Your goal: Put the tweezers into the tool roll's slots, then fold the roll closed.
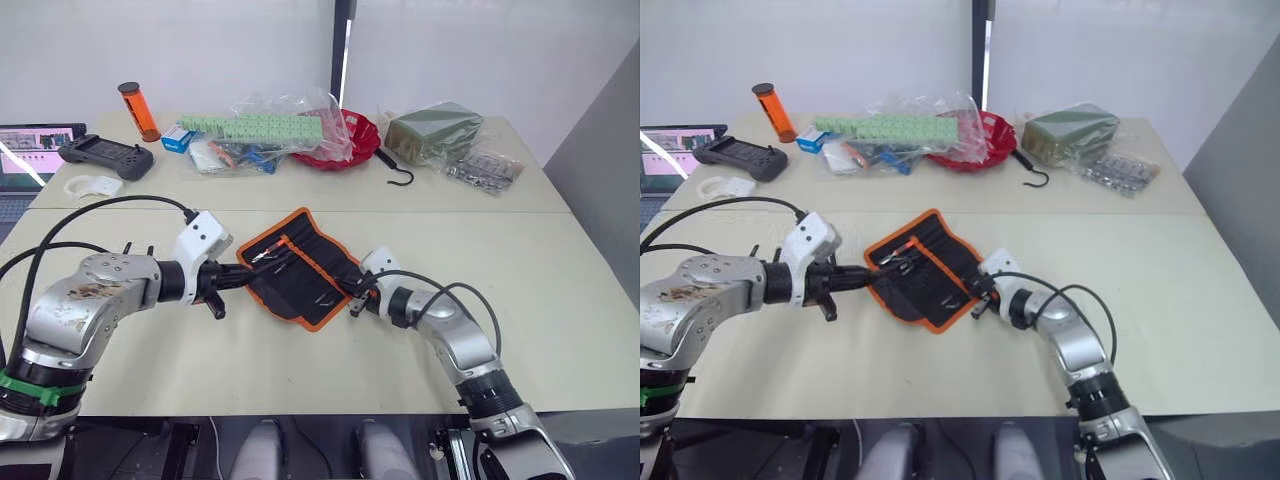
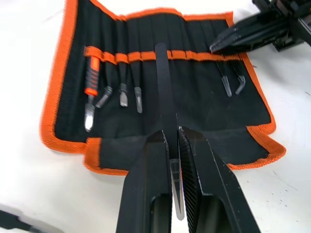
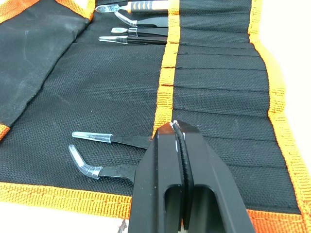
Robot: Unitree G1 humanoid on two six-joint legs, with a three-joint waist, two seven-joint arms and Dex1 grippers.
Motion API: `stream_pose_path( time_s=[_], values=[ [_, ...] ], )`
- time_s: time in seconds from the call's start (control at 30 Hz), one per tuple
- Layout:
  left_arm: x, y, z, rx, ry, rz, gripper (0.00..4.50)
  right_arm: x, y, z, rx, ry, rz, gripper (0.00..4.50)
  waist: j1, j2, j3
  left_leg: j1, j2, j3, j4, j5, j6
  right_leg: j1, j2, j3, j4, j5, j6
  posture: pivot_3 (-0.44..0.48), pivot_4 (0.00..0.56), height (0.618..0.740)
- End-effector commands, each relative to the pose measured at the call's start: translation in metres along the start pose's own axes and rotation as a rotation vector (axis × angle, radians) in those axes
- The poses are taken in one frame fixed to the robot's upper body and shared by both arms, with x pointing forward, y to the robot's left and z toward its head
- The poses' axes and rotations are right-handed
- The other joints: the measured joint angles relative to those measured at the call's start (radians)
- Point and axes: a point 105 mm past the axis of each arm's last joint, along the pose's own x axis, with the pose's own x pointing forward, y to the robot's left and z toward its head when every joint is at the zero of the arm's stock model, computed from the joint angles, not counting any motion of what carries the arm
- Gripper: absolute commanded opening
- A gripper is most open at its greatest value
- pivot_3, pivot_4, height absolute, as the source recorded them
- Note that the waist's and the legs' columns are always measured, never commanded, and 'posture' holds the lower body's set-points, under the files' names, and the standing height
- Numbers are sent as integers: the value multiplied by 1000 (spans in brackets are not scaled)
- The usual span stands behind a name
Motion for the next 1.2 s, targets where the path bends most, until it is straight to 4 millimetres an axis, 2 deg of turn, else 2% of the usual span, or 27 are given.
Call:
stream_pose_path(
  time_s=[0.03, 0.43, 0.63, 1.0, 1.2],
  values=[
    [2, 4, 5, 14, 22, 42, 0, -1, 10, -47, 70, 194, 21, 39, 0, 0, 0, 0, 0, 0, 0, 0, 0, 0, 0, 0, 0, 0, 0, 0, 150, 740],
    [27, 11, 10, 57, 76, 30, 0, 2, 14, -48, 78, 227, 36, 39, -1, 0, 0, 1, 0, 0, 0, 0, 0, 1, 1, 0, 0, 0, 0, 0, 150, 740],
    [32, 18, 9, 70, 108, 35, 0, 3, 18, -48, 79, 227, 42, 39, -3, 0, 0, 1, 0, 0, 0, 0, 0, 1, 1, 0, 0, 0, 0, 0, 150, 740],
    [46, 16, 18, 55, 97, -6, 0, 5, 28, -54, 97, 237, 55, 39, -4, 0, -1, 1, 1, 0, 0, 0, 0, 1, 1, 0, 0, 0, 0, 0, 150, 740],
    [52, 20, 12, 70, 117, 1, 0, 6, 32, -58, 94, 252, 67, 39, -6, 0, -1, 2, 1, 0, 0, 0, 0, 1, 1, 0, 0, 0, 0, 0, 150, 740]
  ],
)
